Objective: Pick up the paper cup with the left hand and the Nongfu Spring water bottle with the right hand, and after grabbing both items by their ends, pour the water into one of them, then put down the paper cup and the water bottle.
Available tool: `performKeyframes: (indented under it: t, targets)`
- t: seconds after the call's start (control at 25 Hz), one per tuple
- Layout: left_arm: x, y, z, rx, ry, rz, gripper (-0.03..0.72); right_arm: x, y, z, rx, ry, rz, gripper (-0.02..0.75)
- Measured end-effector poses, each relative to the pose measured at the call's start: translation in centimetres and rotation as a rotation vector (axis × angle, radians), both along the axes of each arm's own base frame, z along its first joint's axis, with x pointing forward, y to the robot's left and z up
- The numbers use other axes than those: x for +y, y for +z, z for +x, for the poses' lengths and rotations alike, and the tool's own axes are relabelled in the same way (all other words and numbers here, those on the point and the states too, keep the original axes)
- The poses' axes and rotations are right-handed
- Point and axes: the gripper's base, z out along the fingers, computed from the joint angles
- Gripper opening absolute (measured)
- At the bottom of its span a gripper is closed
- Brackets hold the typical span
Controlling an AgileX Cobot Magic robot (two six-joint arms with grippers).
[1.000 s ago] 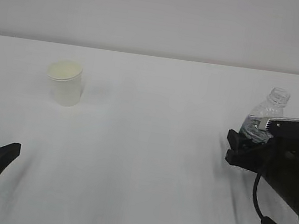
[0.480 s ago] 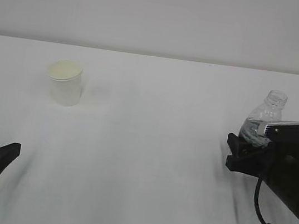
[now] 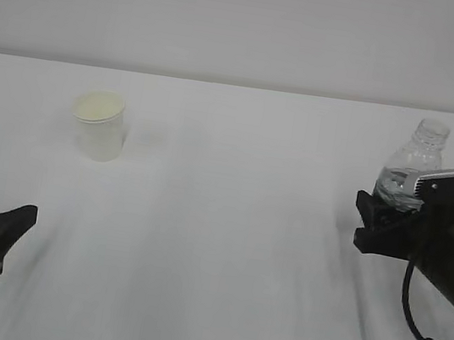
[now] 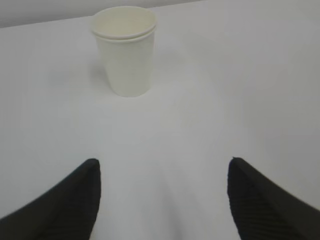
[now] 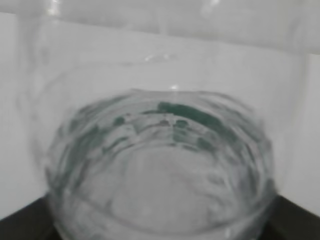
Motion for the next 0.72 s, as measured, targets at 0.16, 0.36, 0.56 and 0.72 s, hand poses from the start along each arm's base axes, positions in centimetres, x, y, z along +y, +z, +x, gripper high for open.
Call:
performKeyframes:
  t: [0.16, 0.36, 0.56, 0.72]
  targets:
    - [0.1, 0.1, 0.4, -0.01, 0.031, -0.007, 0.567, -0.1, -0.1, -0.4, 0.01, 0.001, -0.004, 0.495]
    - [0.3, -0.7, 0.4, 0.03, 0.052, 0.005, 0.567, -0.2, -0.4, -1.1, 0.034, 0.001, -0.008, 0.495]
    - [-0.1, -1.3, 1.5, 0.055, 0.066, -0.018, 0.568, -0.2, -0.6, -1.5, 0.049, 0.005, -0.012, 0.494]
    - [-0.6, -1.1, 2.9, 0.023, 0.068, -0.037, 0.567, -0.2, -0.7, -1.6, 0.054, 0.013, -0.014, 0.494]
